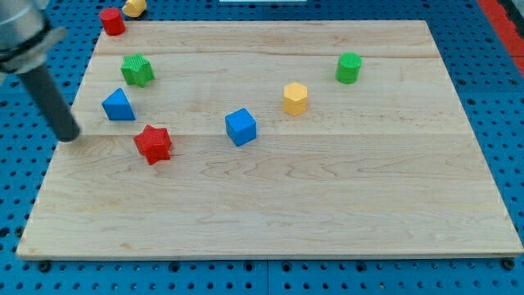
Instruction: Push red circle a bit right
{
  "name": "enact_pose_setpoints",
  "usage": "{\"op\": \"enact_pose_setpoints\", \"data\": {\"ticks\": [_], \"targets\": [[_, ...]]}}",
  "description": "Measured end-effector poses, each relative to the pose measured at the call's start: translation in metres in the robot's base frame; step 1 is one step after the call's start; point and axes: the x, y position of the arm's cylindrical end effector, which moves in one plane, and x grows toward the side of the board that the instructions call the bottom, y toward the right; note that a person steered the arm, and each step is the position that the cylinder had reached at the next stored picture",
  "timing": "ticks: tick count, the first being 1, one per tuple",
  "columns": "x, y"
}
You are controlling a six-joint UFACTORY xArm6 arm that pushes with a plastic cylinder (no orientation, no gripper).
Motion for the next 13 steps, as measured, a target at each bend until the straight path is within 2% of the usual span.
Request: {"op": "enact_pose_setpoints", "data": {"ticks": [1, 2, 3, 4, 5, 6, 7, 9, 10, 11, 12, 13], "targets": [[-0.009, -0.004], [-0.038, -0.005], [-0.134, -0.004], [-0.150, -0.005], [-0.207, -0.005], [-0.233, -0.005], [-0.250, -0.004], [-0.249, 0.017], [-0.244, 0.110], [-0.230, 0.129], [-0.215, 0.186], [-0.249, 0.247]]}}
